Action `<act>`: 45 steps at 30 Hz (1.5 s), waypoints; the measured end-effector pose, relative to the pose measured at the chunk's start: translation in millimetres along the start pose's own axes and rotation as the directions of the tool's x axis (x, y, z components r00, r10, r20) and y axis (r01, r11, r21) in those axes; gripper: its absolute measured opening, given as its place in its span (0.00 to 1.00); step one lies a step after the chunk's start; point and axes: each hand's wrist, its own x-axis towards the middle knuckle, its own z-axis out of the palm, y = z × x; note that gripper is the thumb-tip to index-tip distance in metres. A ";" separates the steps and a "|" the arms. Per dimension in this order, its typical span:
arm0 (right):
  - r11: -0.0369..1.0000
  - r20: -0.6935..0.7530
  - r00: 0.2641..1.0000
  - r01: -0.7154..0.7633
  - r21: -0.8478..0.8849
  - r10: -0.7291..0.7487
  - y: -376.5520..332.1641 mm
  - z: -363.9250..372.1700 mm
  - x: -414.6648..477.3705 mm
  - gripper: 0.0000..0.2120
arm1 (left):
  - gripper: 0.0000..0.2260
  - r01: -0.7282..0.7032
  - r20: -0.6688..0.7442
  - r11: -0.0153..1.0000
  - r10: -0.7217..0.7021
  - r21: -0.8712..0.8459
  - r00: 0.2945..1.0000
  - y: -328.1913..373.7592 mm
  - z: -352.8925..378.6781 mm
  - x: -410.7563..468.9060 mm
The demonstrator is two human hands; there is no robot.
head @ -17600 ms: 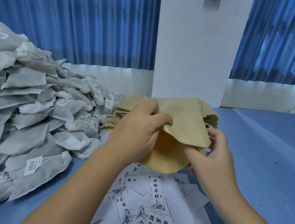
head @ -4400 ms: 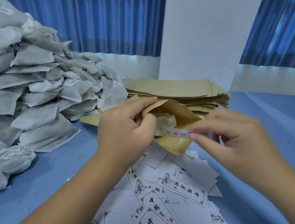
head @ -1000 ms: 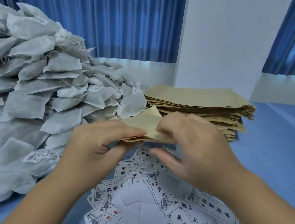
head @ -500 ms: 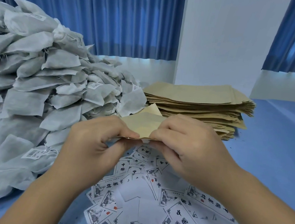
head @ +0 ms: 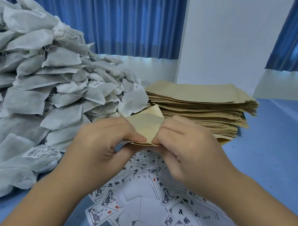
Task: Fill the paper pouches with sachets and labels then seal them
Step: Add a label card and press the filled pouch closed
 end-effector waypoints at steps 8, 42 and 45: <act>0.995 -0.015 1.000 0.012 -0.104 -0.014 16.2 -15.6 0.3 0.07 | 0.05 0.166 0.027 0.986 -0.166 0.009 0.986 1.6 -16.3 4.3; 0.987 0.114 0.992 0.061 -0.150 -0.044 8.1 -1.3 -13.7 0.04 | 0.16 0.143 0.239 0.869 -0.283 0.473 0.929 30.9 7.2 0.3; 0.990 0.072 0.996 0.069 -0.123 -0.061 18.5 -19.4 -11.9 0.06 | 0.14 0.181 0.160 0.883 -0.273 0.433 0.949 28.9 0.3 0.5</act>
